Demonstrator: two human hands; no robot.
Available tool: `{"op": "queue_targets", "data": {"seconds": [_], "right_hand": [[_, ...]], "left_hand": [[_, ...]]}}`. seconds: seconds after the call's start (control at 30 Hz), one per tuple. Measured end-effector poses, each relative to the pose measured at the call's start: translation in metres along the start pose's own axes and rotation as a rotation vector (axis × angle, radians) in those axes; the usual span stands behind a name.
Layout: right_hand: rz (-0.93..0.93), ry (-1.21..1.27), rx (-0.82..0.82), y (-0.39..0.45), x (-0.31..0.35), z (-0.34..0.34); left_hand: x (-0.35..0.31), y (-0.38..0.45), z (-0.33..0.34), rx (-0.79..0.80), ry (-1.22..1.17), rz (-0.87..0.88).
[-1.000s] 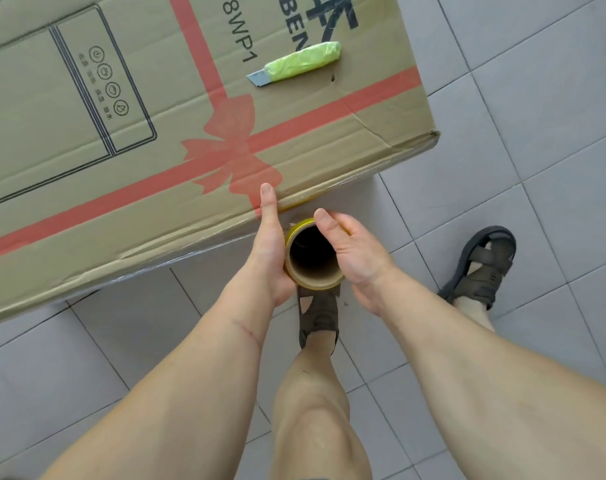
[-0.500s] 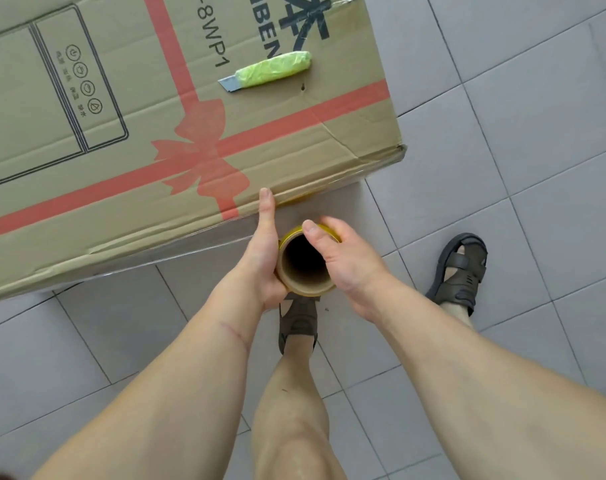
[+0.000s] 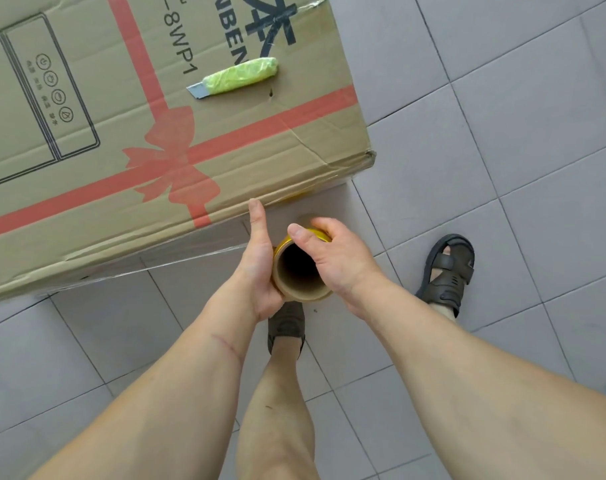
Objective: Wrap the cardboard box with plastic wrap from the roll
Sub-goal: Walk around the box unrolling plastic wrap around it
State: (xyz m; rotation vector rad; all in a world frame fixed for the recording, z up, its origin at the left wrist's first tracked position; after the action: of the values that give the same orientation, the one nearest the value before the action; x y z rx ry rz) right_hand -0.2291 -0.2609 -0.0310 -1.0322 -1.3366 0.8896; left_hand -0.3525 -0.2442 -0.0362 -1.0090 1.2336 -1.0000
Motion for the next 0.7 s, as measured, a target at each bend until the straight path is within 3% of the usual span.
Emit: {"op": "queue_targets", "data": {"seconds": [0.13, 0.27, 0.37, 0.53, 0.7], "right_hand": [[0.000, 0.016, 0.059, -0.004, -0.001, -0.008], [0.012, 0.100, 0.043, -0.007, -0.001, -0.018], [-0.013, -0.007, -0.006, -0.001, 0.007, -0.027], [0.003, -0.073, 0.052, 0.006, 0.004, -0.039], [0.005, 0.017, 0.092, 0.006, 0.007, -0.057]], "left_hand": [[-0.007, 0.005, 0.002, -0.109, 0.099, 0.077], [-0.013, 0.003, 0.021, -0.003, 0.047, 0.070], [0.000, 0.003, 0.027, 0.039, 0.020, 0.008], [-0.005, 0.009, 0.032, -0.155, 0.173, 0.080], [-0.014, 0.005, 0.058, 0.024, -0.042, 0.014]]}}
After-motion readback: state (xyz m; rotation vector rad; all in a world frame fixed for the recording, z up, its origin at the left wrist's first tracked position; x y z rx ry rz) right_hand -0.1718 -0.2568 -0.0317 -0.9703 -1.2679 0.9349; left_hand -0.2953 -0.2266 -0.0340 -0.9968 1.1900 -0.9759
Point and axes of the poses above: each hand's wrist, its own y-axis towards the middle knuckle, its own z-axis out of the palm, x = y × z, the point moved 3 cm from there along y, towards the middle knuckle, and after that the axes turned 12 degrees about z, right-handed, at the moved point
